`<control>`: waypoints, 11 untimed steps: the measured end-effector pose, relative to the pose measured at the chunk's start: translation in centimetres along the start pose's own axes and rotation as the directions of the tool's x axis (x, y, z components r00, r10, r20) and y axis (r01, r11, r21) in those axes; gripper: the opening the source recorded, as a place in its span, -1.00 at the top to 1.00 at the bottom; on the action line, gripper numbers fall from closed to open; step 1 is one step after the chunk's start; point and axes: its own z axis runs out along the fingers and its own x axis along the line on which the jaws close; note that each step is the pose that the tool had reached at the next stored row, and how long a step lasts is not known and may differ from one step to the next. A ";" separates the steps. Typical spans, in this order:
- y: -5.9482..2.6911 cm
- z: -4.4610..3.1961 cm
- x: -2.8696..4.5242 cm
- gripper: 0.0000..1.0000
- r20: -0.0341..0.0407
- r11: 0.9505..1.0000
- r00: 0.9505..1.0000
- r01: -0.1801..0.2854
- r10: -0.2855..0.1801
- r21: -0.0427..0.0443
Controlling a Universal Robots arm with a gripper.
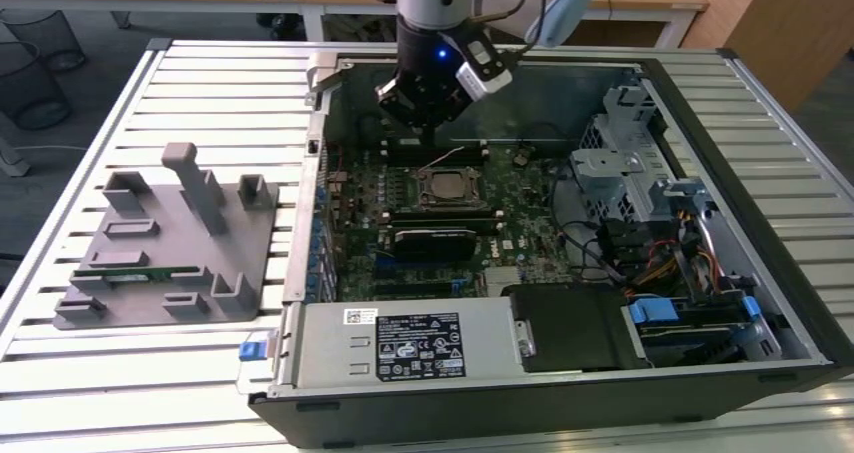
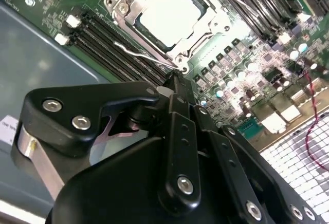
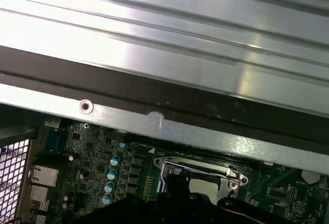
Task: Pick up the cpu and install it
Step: 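Install the first cpu locking lever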
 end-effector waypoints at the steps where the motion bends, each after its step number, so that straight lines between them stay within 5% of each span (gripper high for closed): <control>1: -0.02 0.04 0.01 0.79 0.000 1.000 1.000 -0.007 0.007 0.000; 11: -0.03 0.06 -0.01 0.79 0.000 1.000 1.000 -0.010 0.010 0.000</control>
